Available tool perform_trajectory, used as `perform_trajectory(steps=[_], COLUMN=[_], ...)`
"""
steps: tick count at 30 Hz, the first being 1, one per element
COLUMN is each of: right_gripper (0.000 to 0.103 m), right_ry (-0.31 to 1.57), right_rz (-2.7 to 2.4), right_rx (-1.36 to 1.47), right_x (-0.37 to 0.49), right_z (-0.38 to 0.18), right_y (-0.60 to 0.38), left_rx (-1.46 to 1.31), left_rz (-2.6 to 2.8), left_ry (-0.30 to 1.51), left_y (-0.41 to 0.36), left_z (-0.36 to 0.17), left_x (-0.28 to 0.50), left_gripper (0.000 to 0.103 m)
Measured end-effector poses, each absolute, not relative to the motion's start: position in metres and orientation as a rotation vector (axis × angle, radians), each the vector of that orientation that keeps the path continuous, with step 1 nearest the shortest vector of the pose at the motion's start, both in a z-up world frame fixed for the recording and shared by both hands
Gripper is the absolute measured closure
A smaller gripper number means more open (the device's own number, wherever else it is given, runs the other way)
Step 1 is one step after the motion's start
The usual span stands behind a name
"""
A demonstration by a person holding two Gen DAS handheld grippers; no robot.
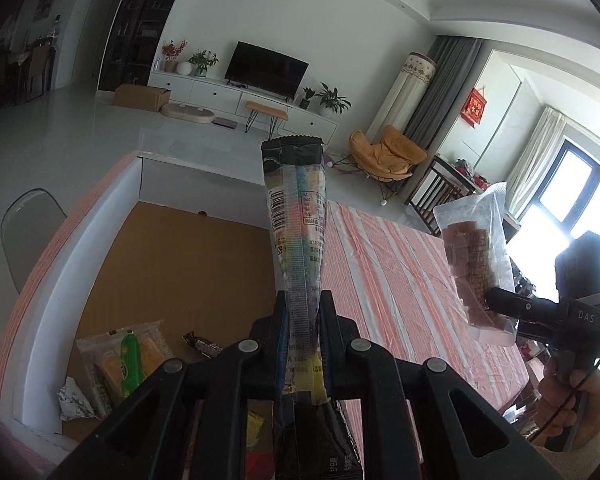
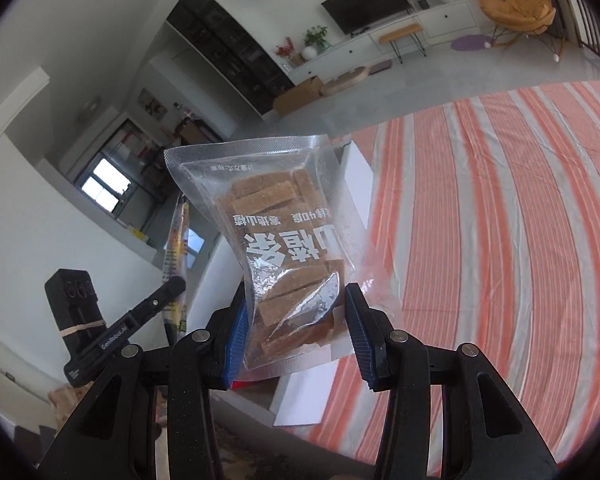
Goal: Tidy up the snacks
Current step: 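Carry the tube and sugar-block bag into the box and open both tools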
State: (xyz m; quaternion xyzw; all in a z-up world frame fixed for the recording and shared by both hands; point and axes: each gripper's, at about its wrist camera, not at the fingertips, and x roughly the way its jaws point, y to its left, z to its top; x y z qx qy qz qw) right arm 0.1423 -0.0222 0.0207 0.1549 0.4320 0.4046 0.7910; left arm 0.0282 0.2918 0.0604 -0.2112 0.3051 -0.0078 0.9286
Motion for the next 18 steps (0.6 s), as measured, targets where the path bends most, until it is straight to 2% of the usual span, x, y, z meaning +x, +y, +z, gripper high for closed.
perform_trajectory(steps=[6, 7, 8, 9, 10, 11, 12, 15, 17, 18], right_gripper=[0.054, 0.048, 0.046, 0.035, 0.034, 0.034, 0.034, 0.034, 0.032, 0.027], right_ry=[0.951, 0.950, 0.946, 0.952, 0.966, 0.978, 0.981, 0.956, 0.920, 0.897], right_rz=[0.983, 1.001, 1.015, 1.019, 1.007, 0.990, 0.978, 0.969, 0.949, 0.939], right_rx=[0.199, 0.196, 0.187, 0.167, 0.141, 0.121, 0.114, 0.121, 0.079, 0.055], right_x=[0.139, 0.138, 0.139, 0.142, 0.144, 0.145, 0.146, 0.145, 0.142, 0.137], right_z=[0.008, 0.000, -0.010, -0.021, -0.032, -0.041, -0.047, -0.049, -0.041, -0.035], right_y=[0.087, 0.103, 0.117, 0.130, 0.140, 0.145, 0.146, 0.134, 0.128, 0.125], left_rx=[-0.409, -0.388, -0.358, -0.333, -0.318, -0.304, -0.287, -0.216, -0.160, -0.132], left_rz=[0.134, 0.172, 0.222, 0.256, 0.281, 0.305, 0.329, 0.386, 0.431, 0.456], left_ry=[0.684, 0.696, 0.714, 0.733, 0.748, 0.762, 0.772, 0.782, 0.789, 0.784], left_y=[0.325, 0.327, 0.329, 0.329, 0.330, 0.330, 0.327, 0.314, 0.304, 0.299], left_z=[0.022, 0.015, 0.006, -0.003, -0.010, -0.016, -0.022, -0.027, -0.025, -0.023], left_x=[0.026, 0.026, 0.025, 0.025, 0.025, 0.023, 0.022, 0.017, 0.018, 0.018], left_gripper=[0.088, 0.087, 0.081, 0.067, 0.057, 0.040, 0.030, 0.017, 0.016, 0.015])
